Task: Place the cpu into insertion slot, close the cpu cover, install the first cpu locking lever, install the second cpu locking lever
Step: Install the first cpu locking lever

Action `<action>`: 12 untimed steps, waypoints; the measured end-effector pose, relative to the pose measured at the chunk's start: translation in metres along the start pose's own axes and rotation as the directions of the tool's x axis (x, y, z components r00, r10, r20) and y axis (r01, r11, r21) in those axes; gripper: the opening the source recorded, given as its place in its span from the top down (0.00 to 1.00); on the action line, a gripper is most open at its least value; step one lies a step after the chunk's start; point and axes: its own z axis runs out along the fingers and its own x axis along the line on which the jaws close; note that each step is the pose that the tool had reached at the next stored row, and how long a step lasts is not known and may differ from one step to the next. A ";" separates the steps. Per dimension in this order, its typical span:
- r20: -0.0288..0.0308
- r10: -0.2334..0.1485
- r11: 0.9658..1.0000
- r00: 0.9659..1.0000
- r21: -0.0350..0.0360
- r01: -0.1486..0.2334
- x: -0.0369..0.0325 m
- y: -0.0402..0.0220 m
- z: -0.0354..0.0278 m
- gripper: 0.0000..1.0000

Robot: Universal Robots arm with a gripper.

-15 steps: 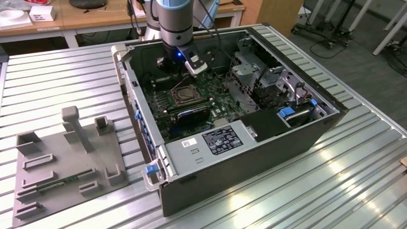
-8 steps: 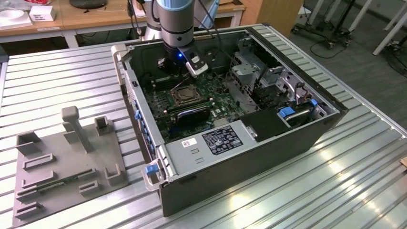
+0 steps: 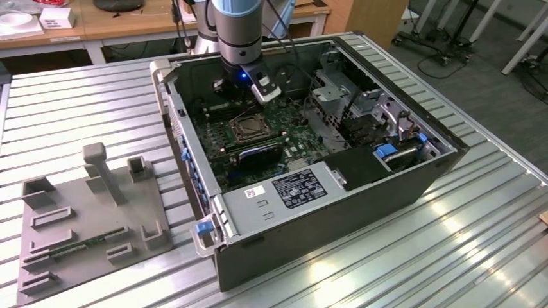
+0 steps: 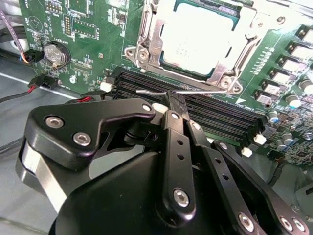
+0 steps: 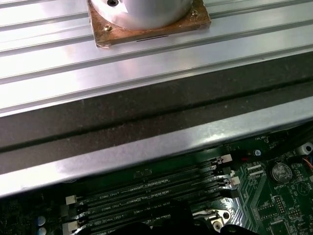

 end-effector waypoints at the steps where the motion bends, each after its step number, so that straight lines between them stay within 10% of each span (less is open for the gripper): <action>1: 0.000 0.000 1.000 1.000 0.000 0.000 0.0000 0.0000 0.0001 0.89; 12: 0.001 0.003 1.000 1.000 -0.001 -0.003 0.0001 0.0003 0.0002 0.89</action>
